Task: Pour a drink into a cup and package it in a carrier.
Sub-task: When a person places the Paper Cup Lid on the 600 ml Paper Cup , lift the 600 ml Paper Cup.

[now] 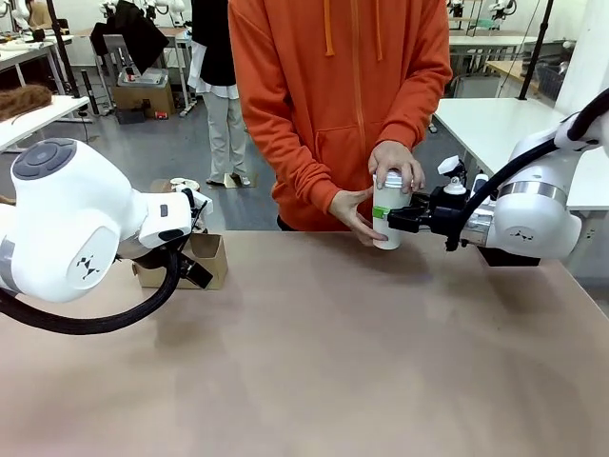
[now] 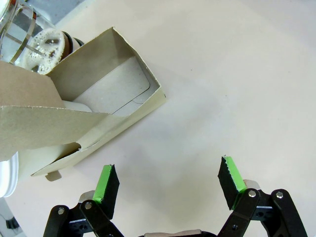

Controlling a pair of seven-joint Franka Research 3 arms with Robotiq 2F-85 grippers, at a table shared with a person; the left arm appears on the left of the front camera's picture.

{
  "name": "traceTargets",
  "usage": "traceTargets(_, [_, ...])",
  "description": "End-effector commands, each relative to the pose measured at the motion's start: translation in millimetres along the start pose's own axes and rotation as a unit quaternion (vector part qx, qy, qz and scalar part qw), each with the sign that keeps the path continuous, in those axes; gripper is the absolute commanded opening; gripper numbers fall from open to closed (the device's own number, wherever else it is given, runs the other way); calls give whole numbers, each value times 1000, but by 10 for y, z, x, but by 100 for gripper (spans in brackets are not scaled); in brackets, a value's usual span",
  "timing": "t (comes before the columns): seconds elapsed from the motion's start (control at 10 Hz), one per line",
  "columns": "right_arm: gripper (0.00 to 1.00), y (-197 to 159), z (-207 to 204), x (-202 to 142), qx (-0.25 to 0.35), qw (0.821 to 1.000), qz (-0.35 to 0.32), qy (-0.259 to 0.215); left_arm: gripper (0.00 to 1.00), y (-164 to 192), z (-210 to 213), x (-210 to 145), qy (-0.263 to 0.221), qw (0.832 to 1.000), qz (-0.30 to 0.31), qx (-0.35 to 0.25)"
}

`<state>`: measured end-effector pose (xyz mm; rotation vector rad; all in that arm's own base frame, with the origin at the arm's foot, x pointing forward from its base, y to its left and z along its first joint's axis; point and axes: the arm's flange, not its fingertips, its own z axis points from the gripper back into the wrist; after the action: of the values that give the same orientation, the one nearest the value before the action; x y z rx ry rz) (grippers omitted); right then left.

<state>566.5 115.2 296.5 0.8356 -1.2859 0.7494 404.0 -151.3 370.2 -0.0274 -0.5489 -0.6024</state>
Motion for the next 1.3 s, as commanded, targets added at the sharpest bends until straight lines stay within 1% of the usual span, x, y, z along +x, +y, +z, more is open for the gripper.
traceTargets(0.0, [80, 24, -33, 32, -7, 1000, -1, -1, 100, 0, 4, 0, -1, 1000, 0, 0])
traceTargets(1.2, [80, 24, -33, 32, -7, 1000, -1, -1, 100, 0, 4, 0, -1, 1000, 0, 0])
